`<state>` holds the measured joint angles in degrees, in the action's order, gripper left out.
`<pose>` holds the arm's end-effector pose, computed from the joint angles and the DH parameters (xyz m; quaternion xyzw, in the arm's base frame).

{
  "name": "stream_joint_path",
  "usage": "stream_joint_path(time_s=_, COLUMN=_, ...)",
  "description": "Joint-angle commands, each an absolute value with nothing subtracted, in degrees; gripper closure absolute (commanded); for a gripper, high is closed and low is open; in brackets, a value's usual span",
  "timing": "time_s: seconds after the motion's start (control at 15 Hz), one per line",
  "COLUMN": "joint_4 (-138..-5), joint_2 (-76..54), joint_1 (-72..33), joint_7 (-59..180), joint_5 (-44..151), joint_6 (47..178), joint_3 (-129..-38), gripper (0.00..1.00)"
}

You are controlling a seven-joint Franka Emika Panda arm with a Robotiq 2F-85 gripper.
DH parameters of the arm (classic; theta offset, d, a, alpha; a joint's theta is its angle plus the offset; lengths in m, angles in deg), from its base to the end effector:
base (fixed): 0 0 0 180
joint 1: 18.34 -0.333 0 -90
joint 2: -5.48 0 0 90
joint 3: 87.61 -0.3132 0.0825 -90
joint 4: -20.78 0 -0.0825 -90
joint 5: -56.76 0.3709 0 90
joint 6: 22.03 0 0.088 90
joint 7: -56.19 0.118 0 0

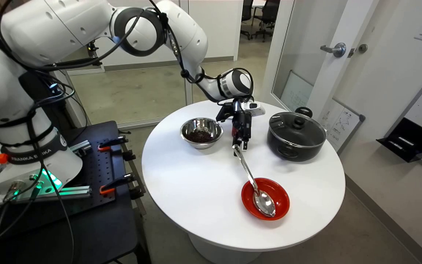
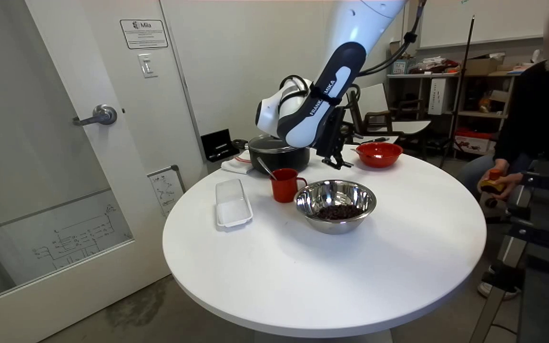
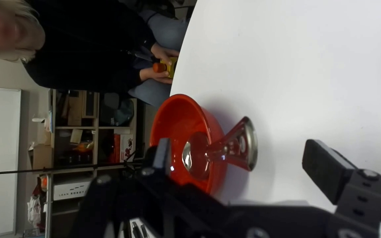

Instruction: Pick the spoon in the red bowl and stir the contents in the silver bowl, then put the spoon back in the red bowl

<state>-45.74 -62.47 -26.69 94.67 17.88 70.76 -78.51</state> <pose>0.6571 -0.0564 0.0609 0.8518 -0.1443 -0.1816 0.4696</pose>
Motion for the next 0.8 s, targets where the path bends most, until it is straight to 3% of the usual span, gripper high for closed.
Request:
stream_joint_path(time_s=0.0, joint_4=-41.79, joint_2=-64.59, joint_1=-26.91, joint_7=92.38, joint_5=19.89, joint_6=68.63, joint_3=-77.39, gripper=0.1)
stream_joint_path(time_s=0.07, joint_4=-41.58, joint_2=-64.68, joint_1=-26.9, joint_7=92.3, joint_5=20.03, joint_6=68.57, joint_3=-77.28, gripper=0.25)
stream_joint_path(time_s=0.13, joint_4=-41.36, joint_2=-64.79, joint_1=-26.92, joint_7=92.29, joint_5=20.13, joint_6=68.43, joint_3=-77.13, gripper=0.21)
stream_joint_path(time_s=0.4, joint_4=-40.38, joint_2=-65.31, joint_1=-27.01, joint_7=92.1, joint_5=20.43, joint_6=67.74, joint_3=-76.57, gripper=0.45)
stream_joint_path(time_s=0.47, joint_4=-40.13, joint_2=-65.41, joint_1=-27.02, joint_7=92.01, joint_5=20.5, joint_6=67.49, joint_3=-76.48, gripper=0.53)
stream_joint_path(time_s=0.53, joint_4=-40.1, joint_2=-65.39, joint_1=-27.03, joint_7=91.98, joint_5=20.53, joint_6=67.36, joint_3=-76.42, gripper=0.69)
stream_joint_path(time_s=0.6, joint_4=-39.93, joint_2=-65.45, joint_1=-27.02, joint_7=91.94, joint_5=20.6, joint_6=67.18, joint_3=-76.4, gripper=0.67)
stream_joint_path(time_s=0.73, joint_4=-39.65, joint_2=-65.56, joint_1=-27.04, joint_7=91.8, joint_5=20.67, joint_6=66.82, joint_3=-76.33, gripper=0.91)
